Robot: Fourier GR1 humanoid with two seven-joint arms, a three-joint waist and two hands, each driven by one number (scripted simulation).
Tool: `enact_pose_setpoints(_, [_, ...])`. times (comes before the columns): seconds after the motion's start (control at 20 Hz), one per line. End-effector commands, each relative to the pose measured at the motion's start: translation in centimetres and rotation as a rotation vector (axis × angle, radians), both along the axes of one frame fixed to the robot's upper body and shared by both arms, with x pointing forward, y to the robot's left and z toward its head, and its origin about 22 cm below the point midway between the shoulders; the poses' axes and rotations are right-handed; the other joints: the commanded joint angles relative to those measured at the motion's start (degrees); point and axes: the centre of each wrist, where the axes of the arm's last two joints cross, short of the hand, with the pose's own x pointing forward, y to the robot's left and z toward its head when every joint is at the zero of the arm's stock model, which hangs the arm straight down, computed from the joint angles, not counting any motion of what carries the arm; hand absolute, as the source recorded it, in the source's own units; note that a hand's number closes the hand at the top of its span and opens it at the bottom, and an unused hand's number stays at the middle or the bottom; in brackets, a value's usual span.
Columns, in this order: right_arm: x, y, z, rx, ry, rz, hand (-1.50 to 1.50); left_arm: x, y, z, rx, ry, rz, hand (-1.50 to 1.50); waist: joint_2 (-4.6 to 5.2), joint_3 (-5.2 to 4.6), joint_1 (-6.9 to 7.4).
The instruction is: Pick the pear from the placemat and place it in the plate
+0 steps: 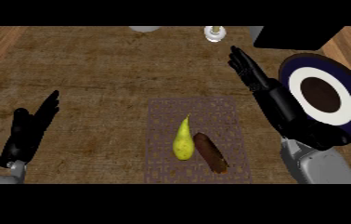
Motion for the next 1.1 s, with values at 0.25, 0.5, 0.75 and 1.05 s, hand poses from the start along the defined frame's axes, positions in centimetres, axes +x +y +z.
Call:
enact_pose_setpoints(0.25, [4.1, 1.4, -4.2, 0.128, 0.153, 0.203, 1.50, 4.2, -4.4, 3.0, -0.152, -0.246, -0.044, 0.00, 2.60, 2.85, 0.00])
enact_pose_setpoints(0.5, [1.1, -1.2, -9.5, 0.055, -0.022, -0.212, -1.50, 3.2, -5.6, 1.3, -0.232, -0.190, -0.038, 0.00, 2.62, 3.03, -1.32])
enact_pose_setpoints(0.75, [1.2, -2.8, -14.2, -0.106, -0.037, 0.024, -1.50, 4.2, -5.6, 0.6, -0.222, -0.178, -0.037, 0.00, 2.03, 2.80, -1.20])
enact_pose_setpoints(1.05, [2.3, -2.3, -10.9, -0.329, -0.070, 0.070, -1.50, 2.6, -3.8, -0.1, -0.209, -0.196, -0.018, 0.00, 1.72, 2.74, -1.40])
